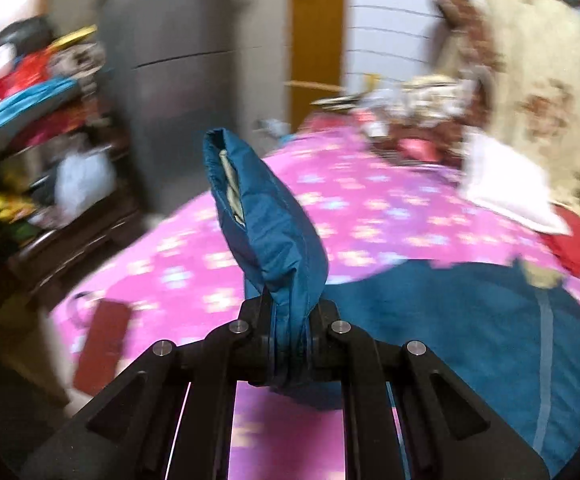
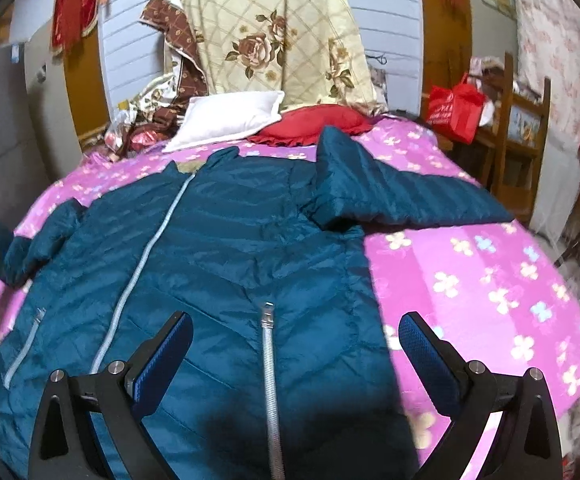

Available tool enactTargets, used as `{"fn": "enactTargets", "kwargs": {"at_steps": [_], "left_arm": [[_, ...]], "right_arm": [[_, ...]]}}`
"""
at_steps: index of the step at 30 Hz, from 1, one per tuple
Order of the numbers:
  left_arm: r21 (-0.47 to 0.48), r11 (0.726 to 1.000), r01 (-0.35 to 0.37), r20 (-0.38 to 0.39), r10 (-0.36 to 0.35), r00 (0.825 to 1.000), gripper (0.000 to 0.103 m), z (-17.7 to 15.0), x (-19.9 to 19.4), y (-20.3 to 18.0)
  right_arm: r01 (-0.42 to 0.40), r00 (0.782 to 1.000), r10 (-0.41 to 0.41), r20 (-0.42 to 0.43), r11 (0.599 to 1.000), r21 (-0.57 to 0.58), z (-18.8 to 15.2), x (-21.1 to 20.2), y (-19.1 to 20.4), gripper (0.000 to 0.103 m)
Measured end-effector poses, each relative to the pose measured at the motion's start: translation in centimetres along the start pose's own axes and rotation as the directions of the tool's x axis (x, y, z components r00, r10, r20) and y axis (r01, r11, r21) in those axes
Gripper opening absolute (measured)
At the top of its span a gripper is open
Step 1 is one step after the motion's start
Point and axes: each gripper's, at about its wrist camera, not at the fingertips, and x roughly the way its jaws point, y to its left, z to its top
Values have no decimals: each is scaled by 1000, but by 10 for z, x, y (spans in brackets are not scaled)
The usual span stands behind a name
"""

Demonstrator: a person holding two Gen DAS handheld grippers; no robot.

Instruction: Fold large clothes

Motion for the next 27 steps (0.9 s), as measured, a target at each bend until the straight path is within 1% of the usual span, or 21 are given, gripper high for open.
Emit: {"fn": "enactTargets", "kwargs": {"at_steps": [2,3,5,6,8,9,11,13,14,15,16,17,18,20,21,22,24,26,27], "left_arm": [[51,995,88,10,-89,996,9,2,-9,-42],[84,986,147,8,-148,989,9,1,-15,-70],[122,965,231,-3,-232,973,9,0,-24,-111],[135,951,277,-17,-278,961,9,-2,-25,-133],[163,917,364,-58,-359,931,9,-10,-23,-178],[174,901,397,-79,-389,918,9,-15,-22,-199],[179,867,465,-126,-449,885,9,-24,-18,-235],[184,827,531,-177,-503,846,9,-36,-18,-275],[190,798,572,-206,-537,818,9,-44,-19,-296],[198,778,597,-221,-557,800,9,-51,-23,-311],[214,744,632,-241,-587,773,9,-60,-26,-333],[224,721,656,-254,-606,753,9,-67,-31,-344],[235,687,688,-276,-631,725,9,-74,-34,-359],[252,629,735,-312,-666,677,9,-89,-40,-389],[254,615,747,-326,-672,665,9,-95,-41,-399],[247,602,759,-346,-677,650,9,-103,-39,-410],[225,586,779,-383,-682,623,9,-116,-31,-430],[212,588,781,-413,-670,617,10,-124,-20,-441],[206,592,779,-429,-661,616,13,-125,-13,-445]], "right_arm": [[26,999,-26,-20,1000,-15,-3,0,-4,102],[35,999,-35,-26,999,-13,-3,0,-6,102],[38,999,-38,-35,999,4,-5,2,-12,102],[34,998,-33,-47,999,20,-5,4,-16,102],[24,998,-20,-59,998,53,-6,6,-21,102],[16,998,-13,-59,998,64,-6,6,-22,102],[8,998,-3,-60,997,83,-6,7,-24,102],[19,998,-14,-59,997,80,-6,7,-22,102],[25,998,-20,-60,997,73,-6,7,-20,102],[33,998,-29,-62,997,64,-6,8,-18,102],[41,997,-37,-65,997,58,-6,8,-16,102],[48,997,-44,-67,998,51,-6,9,-15,102],[51,996,-47,-73,998,44,-6,10,-14,102],[51,995,-47,-90,998,40,-7,13,-14,102],[53,993,-48,-103,998,41,-7,16,-14,102],[53,993,-48,-111,998,44,-7,17,-15,102],[45,992,-37,-123,997,56,-7,20,-19,102],[30,991,-20,-129,996,78,-8,21,-23,102],[24,991,-13,-131,996,87,-8,22,-25,102]]}}
